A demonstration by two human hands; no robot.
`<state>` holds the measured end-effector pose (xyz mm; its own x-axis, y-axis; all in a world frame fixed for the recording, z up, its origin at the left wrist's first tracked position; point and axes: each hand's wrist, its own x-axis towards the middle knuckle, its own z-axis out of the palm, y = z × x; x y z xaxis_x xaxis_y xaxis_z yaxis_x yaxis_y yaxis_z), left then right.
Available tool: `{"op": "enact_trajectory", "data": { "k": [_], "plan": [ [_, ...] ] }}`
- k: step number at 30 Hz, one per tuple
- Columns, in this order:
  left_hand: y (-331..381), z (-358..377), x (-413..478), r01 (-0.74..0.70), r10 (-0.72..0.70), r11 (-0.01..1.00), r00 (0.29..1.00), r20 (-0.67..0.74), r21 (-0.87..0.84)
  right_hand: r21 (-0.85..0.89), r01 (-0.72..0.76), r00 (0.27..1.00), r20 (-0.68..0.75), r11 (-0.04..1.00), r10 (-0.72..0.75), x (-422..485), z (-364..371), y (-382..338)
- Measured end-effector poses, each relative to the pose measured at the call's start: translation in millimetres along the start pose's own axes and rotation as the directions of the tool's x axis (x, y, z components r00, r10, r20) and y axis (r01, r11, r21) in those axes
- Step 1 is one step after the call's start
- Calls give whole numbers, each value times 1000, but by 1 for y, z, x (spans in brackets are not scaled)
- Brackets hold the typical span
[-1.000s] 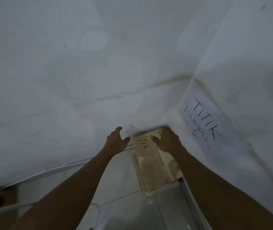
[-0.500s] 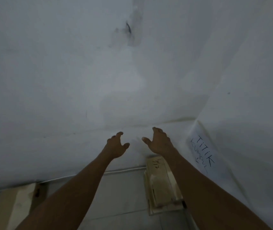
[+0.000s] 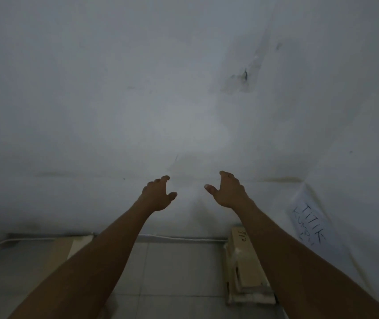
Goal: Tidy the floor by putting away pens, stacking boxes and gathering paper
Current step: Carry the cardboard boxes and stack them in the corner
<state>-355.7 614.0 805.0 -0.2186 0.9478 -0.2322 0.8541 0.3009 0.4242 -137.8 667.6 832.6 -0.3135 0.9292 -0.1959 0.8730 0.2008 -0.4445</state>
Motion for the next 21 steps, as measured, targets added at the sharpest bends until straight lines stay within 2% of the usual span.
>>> {"op": "enact_trajectory", "data": {
  "k": [6,14,21],
  "plan": [
    [-58,-14,-21,21,-21,999,1000,15,39,1,21,1000,12,1000,-21,-8,24,-57],
    [-117,-33,-31,25,-25,1000,999,21,8,-13,22,998,66,1000,-21,-9,65,-104],
    [-172,-43,-49,125,-125,992,992,5,-24,-31,86,987,139,996,-81,-3,94,-140]
  ]
}}
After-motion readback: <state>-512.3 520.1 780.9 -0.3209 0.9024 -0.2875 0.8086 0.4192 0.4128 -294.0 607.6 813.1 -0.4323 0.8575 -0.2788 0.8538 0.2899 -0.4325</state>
